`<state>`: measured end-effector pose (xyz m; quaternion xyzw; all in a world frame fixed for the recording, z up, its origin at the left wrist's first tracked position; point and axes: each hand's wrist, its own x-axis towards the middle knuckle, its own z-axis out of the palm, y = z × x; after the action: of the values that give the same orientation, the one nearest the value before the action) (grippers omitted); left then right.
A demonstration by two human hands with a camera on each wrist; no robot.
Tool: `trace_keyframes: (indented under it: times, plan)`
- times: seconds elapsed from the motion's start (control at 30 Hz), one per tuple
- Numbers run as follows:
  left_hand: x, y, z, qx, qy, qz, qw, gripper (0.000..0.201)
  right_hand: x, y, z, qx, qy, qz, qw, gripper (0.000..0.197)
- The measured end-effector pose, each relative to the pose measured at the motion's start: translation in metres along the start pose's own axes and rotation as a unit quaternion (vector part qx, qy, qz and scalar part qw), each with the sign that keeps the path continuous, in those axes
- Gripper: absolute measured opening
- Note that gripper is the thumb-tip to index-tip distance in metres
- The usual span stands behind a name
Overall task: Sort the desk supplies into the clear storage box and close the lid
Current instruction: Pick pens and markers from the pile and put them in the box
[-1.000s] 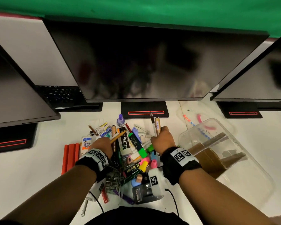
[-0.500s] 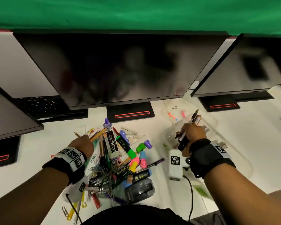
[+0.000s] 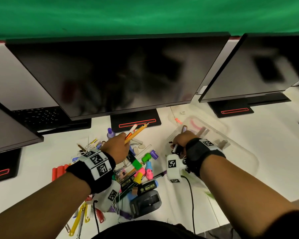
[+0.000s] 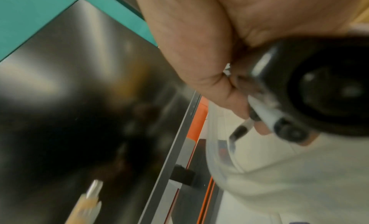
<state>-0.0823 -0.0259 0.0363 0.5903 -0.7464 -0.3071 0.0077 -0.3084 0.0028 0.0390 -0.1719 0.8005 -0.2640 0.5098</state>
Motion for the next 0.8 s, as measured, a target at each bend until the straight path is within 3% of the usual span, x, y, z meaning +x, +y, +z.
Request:
trace_keyframes:
  times: [0.1,0.2,0.37,0.53,0.63,0.7,0.8]
  plan:
    - [-0.005,0.005,-0.001,-0.028,0.004,0.005,1.000,0.014,-0.009,-0.006,0.020,-0.082,-0.016,-0.039,0.996,0.018]
    - [-0.007,0.006,-0.003,-0.037,0.003,0.008,0.999,0.014,-0.014,-0.008,0.035,-0.223,-0.016,-0.077,0.972,0.018]
    - [-0.006,0.017,-0.011,-0.072,-0.009,0.002,0.997,0.015,-0.010,-0.012,0.037,-0.231,0.016,-0.085,0.969,0.034]
    - [-0.001,0.051,-0.007,-0.167,-0.026,0.006,0.986,0.006,-0.019,-0.016,0.022,-0.189,0.044,-0.096,0.976,0.036]
    - [0.006,0.075,0.001,-0.190,-0.041,0.009,0.981,0.014,-0.033,-0.015,0.007,-0.154,0.033,-0.143,0.977,0.035]
    - [0.011,0.090,0.010,-0.229,-0.065,0.007,0.971,0.009,-0.034,-0.008,0.001,-0.062,0.021,-0.156,0.986,0.024]
    - [0.022,0.111,0.028,-0.282,-0.100,-0.008,0.954,0.008,-0.033,0.008,-0.017,-0.018,0.041,-0.198,0.979,0.022]
